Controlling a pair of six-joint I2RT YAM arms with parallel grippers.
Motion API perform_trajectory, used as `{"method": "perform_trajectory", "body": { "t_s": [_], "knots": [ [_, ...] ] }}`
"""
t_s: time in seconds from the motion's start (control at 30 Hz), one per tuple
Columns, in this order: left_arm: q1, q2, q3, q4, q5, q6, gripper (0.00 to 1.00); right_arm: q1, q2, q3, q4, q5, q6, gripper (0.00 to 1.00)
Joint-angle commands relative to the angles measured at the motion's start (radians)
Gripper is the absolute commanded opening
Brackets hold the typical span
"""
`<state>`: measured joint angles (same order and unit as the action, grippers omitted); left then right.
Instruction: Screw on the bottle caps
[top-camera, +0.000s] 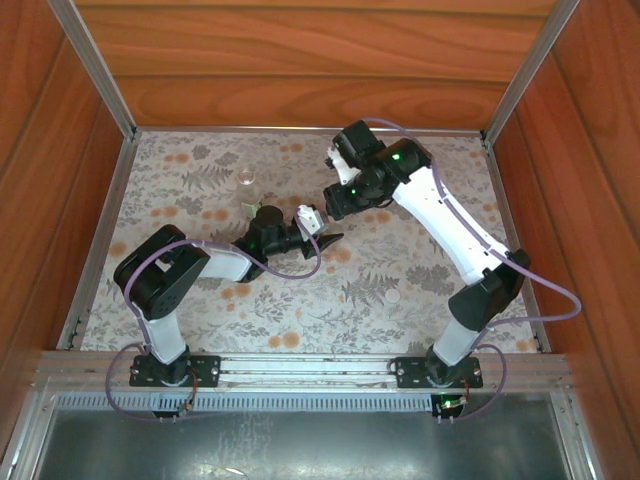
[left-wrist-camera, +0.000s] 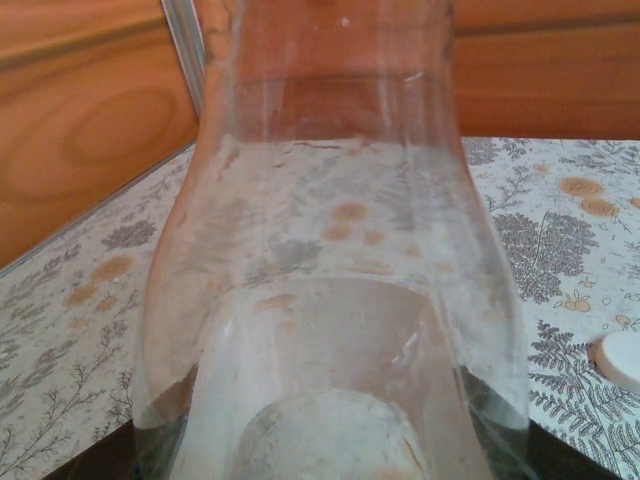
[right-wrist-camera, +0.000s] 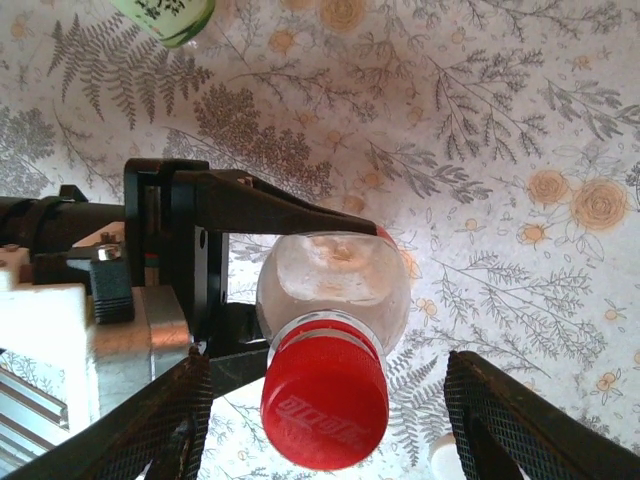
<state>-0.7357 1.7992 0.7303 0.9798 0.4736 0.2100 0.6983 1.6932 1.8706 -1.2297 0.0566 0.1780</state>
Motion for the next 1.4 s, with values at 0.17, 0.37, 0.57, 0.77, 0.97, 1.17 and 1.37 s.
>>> {"method": "perform_trajectory", "body": {
  "t_s": [0.17, 0.37, 0.57, 0.77, 0.97, 1.17, 1.37],
  "knots": [
    [0.002, 0.045, -0.002, -0.107, 0.026, -0.051, 0.52, -0.032, -0.117, -0.074, 0.069, -0.006, 0.055, 0.55],
    [0.002, 0.042, -0.002, -0.108, 0.029, -0.054, 0.52, -0.04, -0.122, -0.124, 0.091, -0.017, 0.061, 0.43],
    [0.002, 0.039, -0.003, -0.108, 0.031, -0.057, 0.52, -0.047, -0.109, -0.149, 0.101, -0.025, 0.056, 0.4],
    [0.001, 0.041, -0.003, -0.108, 0.034, -0.05, 0.52, -0.052, -0.098, -0.161, 0.105, -0.027, 0.054, 0.4],
    [0.002, 0.042, -0.005, -0.107, 0.036, -0.045, 0.52, -0.065, -0.086, -0.151, 0.108, -0.035, 0.067, 0.39],
    [0.002, 0.044, -0.005, -0.108, 0.033, -0.043, 0.52, -0.077, -0.066, -0.139, 0.098, -0.064, 0.082, 0.37],
    [0.002, 0.043, -0.004, -0.108, 0.034, -0.043, 0.52, -0.079, -0.051, -0.142, 0.08, -0.084, 0.073, 0.37]
  ]
}}
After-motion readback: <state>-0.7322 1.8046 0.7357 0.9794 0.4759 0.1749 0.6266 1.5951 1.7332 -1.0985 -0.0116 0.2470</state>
